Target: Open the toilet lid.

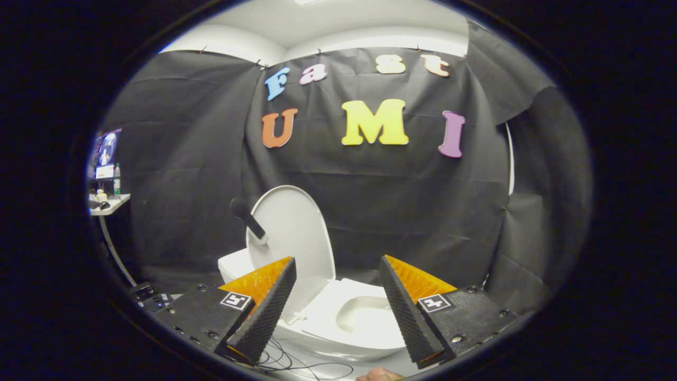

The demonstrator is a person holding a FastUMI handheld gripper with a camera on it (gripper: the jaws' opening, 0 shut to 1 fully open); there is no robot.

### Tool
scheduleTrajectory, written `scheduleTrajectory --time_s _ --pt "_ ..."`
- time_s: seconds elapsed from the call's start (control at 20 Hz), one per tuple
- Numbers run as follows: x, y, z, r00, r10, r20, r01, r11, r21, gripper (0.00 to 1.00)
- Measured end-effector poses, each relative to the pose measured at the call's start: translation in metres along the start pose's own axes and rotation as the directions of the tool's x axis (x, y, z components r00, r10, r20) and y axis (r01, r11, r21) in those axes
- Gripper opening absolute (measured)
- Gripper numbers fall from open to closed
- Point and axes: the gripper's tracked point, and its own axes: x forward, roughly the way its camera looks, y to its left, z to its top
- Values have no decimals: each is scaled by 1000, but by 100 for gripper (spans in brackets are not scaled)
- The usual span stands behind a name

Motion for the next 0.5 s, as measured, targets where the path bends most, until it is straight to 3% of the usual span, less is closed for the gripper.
scheduleTrajectory --time_s 0.2,0.5 --pt "-28 -50 -17 997 -78 26 77 996 51 100" --pt "-60 -92 -50 991 -132 12 129 985 118 100"
